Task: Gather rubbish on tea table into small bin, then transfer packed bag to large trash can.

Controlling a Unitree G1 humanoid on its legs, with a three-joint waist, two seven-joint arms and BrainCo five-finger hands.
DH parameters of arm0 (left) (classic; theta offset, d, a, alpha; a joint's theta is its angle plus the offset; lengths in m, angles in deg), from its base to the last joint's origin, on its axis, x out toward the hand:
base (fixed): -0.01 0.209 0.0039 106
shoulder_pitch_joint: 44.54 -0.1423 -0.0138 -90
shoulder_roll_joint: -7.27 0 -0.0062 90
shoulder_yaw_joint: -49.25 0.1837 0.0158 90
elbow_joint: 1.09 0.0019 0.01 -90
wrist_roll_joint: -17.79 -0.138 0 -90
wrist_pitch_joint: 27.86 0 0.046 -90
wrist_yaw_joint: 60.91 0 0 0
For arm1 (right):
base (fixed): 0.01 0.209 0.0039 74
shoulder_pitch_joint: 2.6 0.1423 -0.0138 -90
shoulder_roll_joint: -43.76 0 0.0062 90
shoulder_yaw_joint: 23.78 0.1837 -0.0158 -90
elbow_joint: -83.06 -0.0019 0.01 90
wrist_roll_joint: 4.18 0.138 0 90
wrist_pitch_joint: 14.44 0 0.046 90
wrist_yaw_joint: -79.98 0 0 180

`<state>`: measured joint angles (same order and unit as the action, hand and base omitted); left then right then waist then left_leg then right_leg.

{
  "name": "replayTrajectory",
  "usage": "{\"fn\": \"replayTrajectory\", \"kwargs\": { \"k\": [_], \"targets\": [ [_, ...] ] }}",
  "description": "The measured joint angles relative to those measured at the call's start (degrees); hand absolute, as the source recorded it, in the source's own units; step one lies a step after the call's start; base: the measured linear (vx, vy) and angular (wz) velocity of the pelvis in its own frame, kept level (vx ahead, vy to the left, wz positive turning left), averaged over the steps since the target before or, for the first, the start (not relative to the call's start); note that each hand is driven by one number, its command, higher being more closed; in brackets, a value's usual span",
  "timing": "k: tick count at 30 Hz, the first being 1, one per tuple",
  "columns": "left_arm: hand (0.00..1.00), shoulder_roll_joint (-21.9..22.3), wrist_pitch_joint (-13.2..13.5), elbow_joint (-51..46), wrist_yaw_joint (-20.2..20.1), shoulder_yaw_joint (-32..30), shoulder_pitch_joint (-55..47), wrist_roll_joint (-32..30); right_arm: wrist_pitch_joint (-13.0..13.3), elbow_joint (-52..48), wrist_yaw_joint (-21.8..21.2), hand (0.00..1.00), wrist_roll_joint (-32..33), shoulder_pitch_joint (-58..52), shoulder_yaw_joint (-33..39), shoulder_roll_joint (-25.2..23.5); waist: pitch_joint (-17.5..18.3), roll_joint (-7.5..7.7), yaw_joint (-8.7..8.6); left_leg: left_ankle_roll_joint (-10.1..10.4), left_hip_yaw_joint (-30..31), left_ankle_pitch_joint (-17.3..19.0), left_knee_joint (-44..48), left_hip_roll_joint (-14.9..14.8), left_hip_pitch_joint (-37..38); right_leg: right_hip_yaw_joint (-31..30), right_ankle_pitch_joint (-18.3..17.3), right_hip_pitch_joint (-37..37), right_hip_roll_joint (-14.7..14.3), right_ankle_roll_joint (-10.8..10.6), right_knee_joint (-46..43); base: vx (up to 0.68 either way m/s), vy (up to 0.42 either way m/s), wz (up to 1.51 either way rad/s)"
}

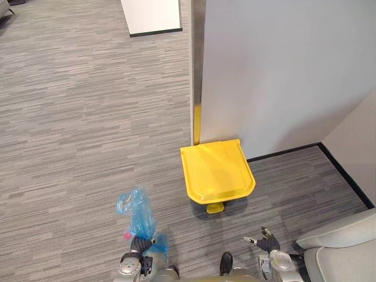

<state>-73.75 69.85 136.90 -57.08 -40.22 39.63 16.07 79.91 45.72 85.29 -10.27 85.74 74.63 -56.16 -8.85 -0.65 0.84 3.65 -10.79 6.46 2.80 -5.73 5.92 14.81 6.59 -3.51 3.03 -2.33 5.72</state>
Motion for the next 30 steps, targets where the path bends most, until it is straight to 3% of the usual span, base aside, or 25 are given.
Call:
{"fn": "replayTrajectory", "kwargs": {
  "k": [6, 8, 10, 11, 13, 14, 16, 18, 19, 21, 23, 24, 26, 27, 30],
  "targets": [
    [1.00, 0.0, 0.0, -0.2, 0.0, 0.0, 0.5, 0.1, -0.3, 0.0, 0.0, 0.00, -0.2, 1.7, -0.2, 0.0, 0.5, 0.86, 0.35, -0.5, -0.7, 0.4, 0.7, 0.4, -1.8, -0.7, -1.1, 3.0, 0.6, -0.6, -1.7, 0.05, 0.033, -0.04],
    [1.00, 0.0, 0.0, -0.2, 0.1, -0.1, 0.0, 0.1, -0.4, -0.1, 0.1, 0.00, -0.3, 3.6, -0.4, 0.1, 0.4, 0.75, 0.33, -0.9, -2.4, 2.6, 3.1, 0.2, -2.2, -3.1, -5.9, 7.8, 1.5, -1.0, -11.2, 0.03, 0.072, -0.48],
    [1.00, -0.1, 0.0, -0.2, 0.1, -0.2, -0.5, 0.1, -0.4, -0.2, 0.5, 0.00, -0.1, 4.2, -0.4, 0.2, 0.3, 1.59, 0.23, -2.5, -3.3, 5.5, 5.3, 2.1, -1.4, -5.7, -12.2, 12.1, 4.8, -2.5, -24.5, 0.03, 0.124, -0.26],
    [1.00, 0.0, 0.0, -0.2, 0.1, -0.2, -0.4, 0.1, -0.4, -0.2, 0.7, 0.00, -0.2, 4.2, -0.4, 0.2, 0.2, 1.51, 0.09, -2.7, -3.2, 5.8, 5.6, 2.2, -1.2, -5.8, -12.4, 12.3, 5.2, -2.9, -25.8, 0.02, 0.108, 0.03],
    [1.00, -0.2, 0.0, -0.4, 0.1, -0.5, 0.4, 0.1, -0.4, -0.3, 1.0, 0.00, 0.0, 4.3, -0.3, 0.2, -0.5, 1.04, -0.20, -4.3, -2.4, 8.3, 7.7, 2.6, -0.5, -8.1, -11.1, 19.4, 7.1, -4.5, -42.1, 0.04, 0.100, 0.11],
    [1.00, 0.1, 0.0, -0.4, 0.3, -0.7, 1.1, 0.3, -0.5, -0.1, 1.0, 0.00, 0.0, 3.8, 0.0, 0.0, -2.1, -0.10, -0.26, -4.9, -1.7, 10.9, 11.0, 1.8, 0.6, -10.7, -14.6, 23.5, 6.2, -4.8, -46.8, 0.09, 0.086, 0.13],
    [1.00, -0.7, -0.1, -0.5, 0.6, -0.9, 1.8, 1.1, -0.6, -0.3, 1.1, 0.00, 0.1, 3.6, 0.0, -0.9, -3.6, -0.19, -0.19, -5.5, -0.8, 14.8, 16.9, 0.7, 0.9, -10.4, -15.7, 27.4, 4.9, -3.7, -42.4, 0.16, 0.032, 0.39],
    [1.00, -1.5, -0.1, -0.9, 0.8, -0.9, 2.7, 1.1, -0.6, -0.7, 1.1, 0.00, 1.2, 3.6, -0.1, -1.3, -5.0, 1.16, -0.64, -4.6, 0.3, 17.1, 20.5, 0.7, 1.0, -7.7, -14.6, 29.4, 4.9, -4.4, -34.4, 0.21, -0.037, 0.56],
    [1.00, -1.6, -0.1, -2.3, 1.3, -1.3, 2.7, 1.2, -0.7, -1.5, 1.3, 0.00, 1.3, 3.5, -0.1, -1.5, -5.9, 1.72, -0.29, -3.6, 0.5, 18.8, 22.2, 0.8, 2.0, -5.2, -13.7, 29.3, 4.7, -3.8, -29.6, 0.28, -0.094, 0.44],
    [1.00, -1.0, 0.0, -4.1, 1.4, -1.6, 2.4, 1.1, -0.7, -3.0, 2.0, 0.00, 1.5, 2.6, 0.2, -1.0, -5.7, 1.95, 0.36, -1.3, 1.6, 22.2, 23.2, 0.6, 4.2, -3.9, -12.9, 27.2, 3.8, -1.9, -29.4, 0.41, -0.111, 0.22],
    [1.00, 0.0, 0.0, -5.3, 1.2, -1.9, 2.7, 1.1, -0.7, -5.8, 2.9, 0.00, 1.7, 3.5, 1.7, -1.6, -6.5, -0.13, 0.05, -0.7, 2.6, 22.2, 22.0, -0.4, 4.6, -3.4, -13.8, 28.0, 2.8, -2.4, -31.7, 0.36, -0.060, 0.02],
    [1.00, 0.3, 0.0, -5.4, 1.2, -1.7, 3.5, 1.0, -0.2, -7.7, 3.3, 0.00, 2.1, 3.1, 3.0, -1.7, -6.6, -0.42, -0.26, -0.2, 3.1, 21.6, 20.0, -0.5, 5.5, -3.3, -15.3, 29.0, 2.8, -1.9, -33.9, 0.32, -0.062, 0.08],
    [1.00, 0.4, 0.0, -5.3, 1.1, -1.6, 4.9, 1.0, -1.0, -8.5, 3.2, 0.00, 2.8, 1.9, 5.0, -1.8, -6.6, -0.25, 0.05, 0.0, 3.6, 20.2, 18.4, -0.6, 7.0, -3.3, -17.9, 29.4, 2.9, -1.7, -36.6, 0.33, -0.074, 0.01],
    [1.00, 0.5, 0.0, -5.5, 1.1, -1.7, 5.9, 1.0, -0.2, -9.9, 3.5, 0.00, 3.4, 1.4, 5.5, -2.1, -6.5, -0.19, -0.17, 0.1, 4.4, 18.7, 17.4, -0.5, 7.7, -3.1, -18.5, 29.4, 2.9, -1.4, -37.3, 0.28, -0.065, -0.07],
    [1.00, 1.2, 0.0, -5.7, 1.0, -1.6, 7.3, 1.0, -0.4, -10.0, 3.4, 0.00, 4.1, 1.3, 7.0, -2.2, -6.3, 0.04, -0.18, 0.3, 4.4, 15.9, 16.1, -0.6, 7.7, -2.9, -18.4, 29.3, 2.9, -1.4, -36.0, 0.20, -0.065, -0.06]
  ]
}}
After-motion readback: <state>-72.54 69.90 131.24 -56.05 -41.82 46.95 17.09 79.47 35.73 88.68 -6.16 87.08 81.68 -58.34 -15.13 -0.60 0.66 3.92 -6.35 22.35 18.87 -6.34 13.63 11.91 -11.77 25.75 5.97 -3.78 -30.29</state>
